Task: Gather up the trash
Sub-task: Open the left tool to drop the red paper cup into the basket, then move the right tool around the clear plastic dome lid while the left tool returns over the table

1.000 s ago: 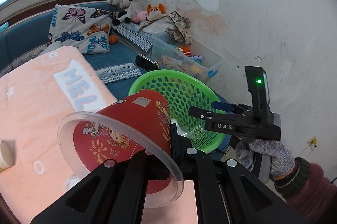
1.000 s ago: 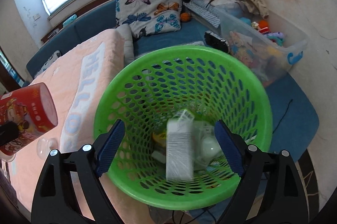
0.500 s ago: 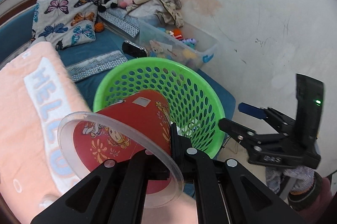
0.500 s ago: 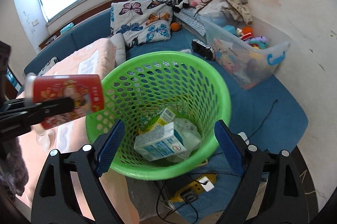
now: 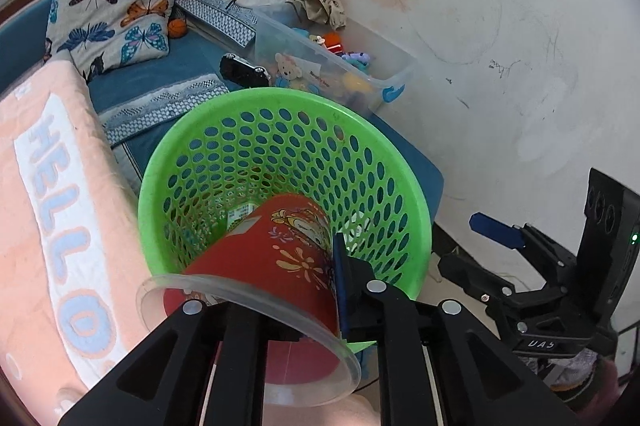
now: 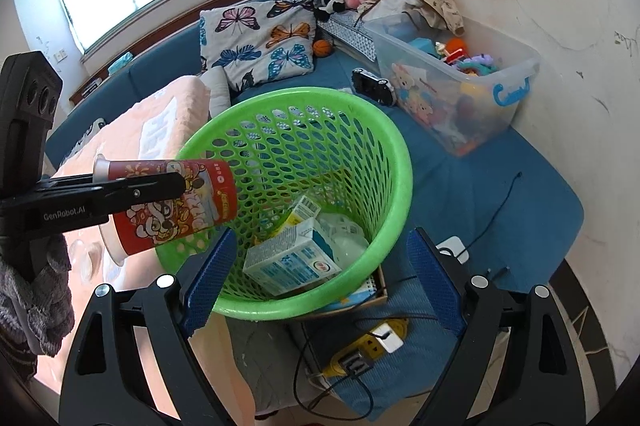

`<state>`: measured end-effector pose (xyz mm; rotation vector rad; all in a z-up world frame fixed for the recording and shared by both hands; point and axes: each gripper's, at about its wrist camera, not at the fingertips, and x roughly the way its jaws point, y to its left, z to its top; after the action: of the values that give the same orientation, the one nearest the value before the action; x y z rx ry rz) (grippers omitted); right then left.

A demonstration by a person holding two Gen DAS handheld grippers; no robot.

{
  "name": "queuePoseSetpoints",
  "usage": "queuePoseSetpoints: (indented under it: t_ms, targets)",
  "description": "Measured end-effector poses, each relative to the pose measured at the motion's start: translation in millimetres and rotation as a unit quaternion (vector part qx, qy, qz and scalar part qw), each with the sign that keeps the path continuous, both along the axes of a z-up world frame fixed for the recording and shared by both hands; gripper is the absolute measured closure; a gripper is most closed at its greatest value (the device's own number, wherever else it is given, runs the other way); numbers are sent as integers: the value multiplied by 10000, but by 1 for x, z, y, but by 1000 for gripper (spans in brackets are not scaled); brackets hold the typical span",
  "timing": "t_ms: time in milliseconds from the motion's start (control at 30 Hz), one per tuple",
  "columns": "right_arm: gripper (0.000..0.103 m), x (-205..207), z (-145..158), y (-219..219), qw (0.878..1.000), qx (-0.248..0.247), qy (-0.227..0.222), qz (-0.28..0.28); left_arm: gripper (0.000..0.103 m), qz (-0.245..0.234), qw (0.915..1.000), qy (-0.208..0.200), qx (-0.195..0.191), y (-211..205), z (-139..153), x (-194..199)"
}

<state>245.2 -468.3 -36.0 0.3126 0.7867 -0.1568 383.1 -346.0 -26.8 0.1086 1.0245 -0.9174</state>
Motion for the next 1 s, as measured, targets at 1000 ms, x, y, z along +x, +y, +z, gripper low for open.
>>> queuePoseSetpoints:
  t_ms: [1000]
  targets:
    - [17,-20,25,53,9977,29,-359,578,64,637,9941,-791,-375,102,56,-32]
